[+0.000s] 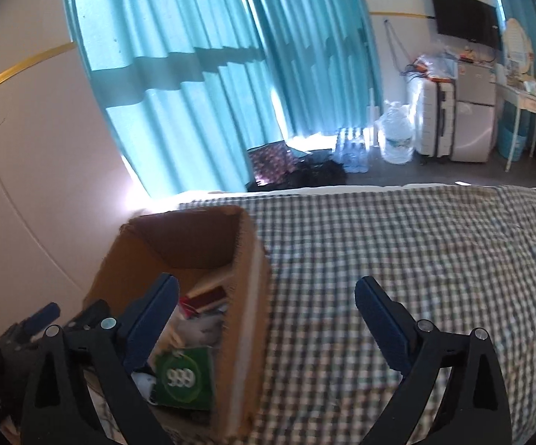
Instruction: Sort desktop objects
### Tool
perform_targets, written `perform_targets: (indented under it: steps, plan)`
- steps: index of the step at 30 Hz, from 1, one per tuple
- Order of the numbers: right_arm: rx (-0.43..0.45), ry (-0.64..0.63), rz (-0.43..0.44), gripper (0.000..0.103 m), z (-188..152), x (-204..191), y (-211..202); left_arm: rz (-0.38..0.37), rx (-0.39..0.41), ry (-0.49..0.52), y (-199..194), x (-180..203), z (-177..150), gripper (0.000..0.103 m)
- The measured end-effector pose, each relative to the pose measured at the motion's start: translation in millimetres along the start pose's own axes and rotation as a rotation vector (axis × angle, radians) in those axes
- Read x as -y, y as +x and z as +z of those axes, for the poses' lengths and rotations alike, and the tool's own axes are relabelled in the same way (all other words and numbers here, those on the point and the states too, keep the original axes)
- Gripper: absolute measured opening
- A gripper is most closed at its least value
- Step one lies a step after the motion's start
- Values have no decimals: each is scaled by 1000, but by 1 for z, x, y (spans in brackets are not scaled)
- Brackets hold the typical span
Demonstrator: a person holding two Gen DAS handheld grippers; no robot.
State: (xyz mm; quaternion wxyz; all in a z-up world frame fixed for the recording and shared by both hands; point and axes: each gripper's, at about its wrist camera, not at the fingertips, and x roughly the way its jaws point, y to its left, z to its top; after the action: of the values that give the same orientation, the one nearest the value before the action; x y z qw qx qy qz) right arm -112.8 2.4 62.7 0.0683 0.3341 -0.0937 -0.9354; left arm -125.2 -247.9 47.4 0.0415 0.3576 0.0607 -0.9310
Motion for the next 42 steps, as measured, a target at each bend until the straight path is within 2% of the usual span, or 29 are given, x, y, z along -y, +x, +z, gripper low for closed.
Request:
perform_targets:
  steps: [3, 6, 9, 11, 13, 20, 28, 37, 42]
  plan:
    - [3, -4, -63, 103, -20, 22, -17, -27, 1, 5, -5, 11, -13, 103]
    - [29, -3, -138, 103, -42, 43, -33, -53, 30, 58, -10, 25, -26, 103]
    - [51, -26, -176, 103, -54, 52, -44, -15, 33, 138, -9, 39, -34, 103]
    - [68, -60, -212, 103, -57, 51, -48, -2, 40, 156, -11, 46, -35, 103]
    - [71, -70, -241, 103, -55, 48, -51, -60, 42, 155, -14, 47, -34, 103]
    - [68, -11, -265, 103, -55, 38, -47, -99, 50, 148, -13, 29, -37, 103]
    - [33, -30, -284, 103, -61, 33, -28, -105, 33, 123, -2, 21, -39, 103]
    - [30, -7, -272, 103, -65, 35, -26, -93, 44, 140, -2, 21, -43, 103]
    - [23, -12, -273, 103, -68, 30, -25, -135, 18, 144, -2, 20, -44, 103]
